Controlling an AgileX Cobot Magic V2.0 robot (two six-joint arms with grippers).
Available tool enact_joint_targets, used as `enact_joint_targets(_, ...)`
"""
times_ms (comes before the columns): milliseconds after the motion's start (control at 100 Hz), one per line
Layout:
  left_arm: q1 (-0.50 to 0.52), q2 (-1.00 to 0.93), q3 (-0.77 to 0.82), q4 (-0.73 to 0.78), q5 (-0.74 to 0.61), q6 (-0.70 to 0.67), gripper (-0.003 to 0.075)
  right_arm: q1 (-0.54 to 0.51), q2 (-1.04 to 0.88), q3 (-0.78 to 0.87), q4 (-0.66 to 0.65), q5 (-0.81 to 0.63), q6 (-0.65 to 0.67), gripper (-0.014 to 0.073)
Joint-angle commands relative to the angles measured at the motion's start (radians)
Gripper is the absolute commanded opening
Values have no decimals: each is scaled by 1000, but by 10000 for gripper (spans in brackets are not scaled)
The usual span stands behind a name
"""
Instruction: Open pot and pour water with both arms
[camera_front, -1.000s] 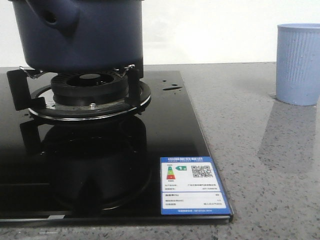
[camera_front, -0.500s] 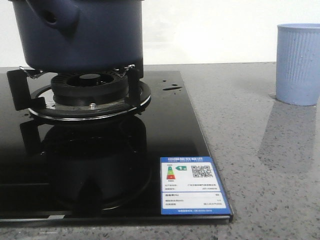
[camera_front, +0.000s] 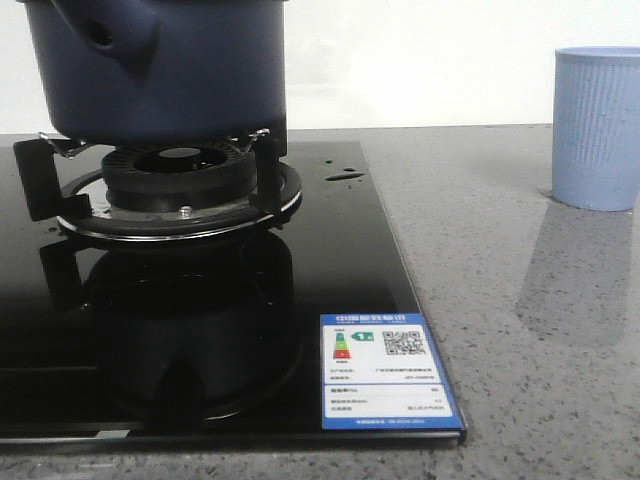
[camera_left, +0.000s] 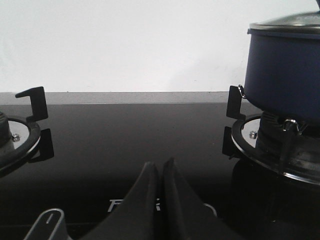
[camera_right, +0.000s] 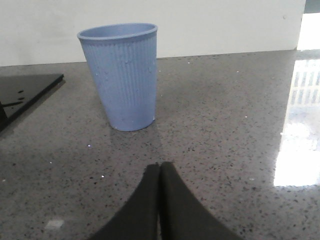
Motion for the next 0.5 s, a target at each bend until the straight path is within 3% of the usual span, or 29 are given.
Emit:
enact_joint_targets(0,1,-24,14,-47,-80,-11,-16,-8,-20,18,53,-93,-8,-61)
enact_joint_targets(110,1,-24,14,-121,-89,-11,-16,-8,-20,18,95,-101,-8,-61)
enact_joint_targets(350,1,-24,14,-397,-134,-11,-16,-8,-20,16,325,-156,-8,-61)
enact_joint_targets(490,1,-24,-2,-436,-157,-11,-16,-8,-20,1,398,-182,-8,-61)
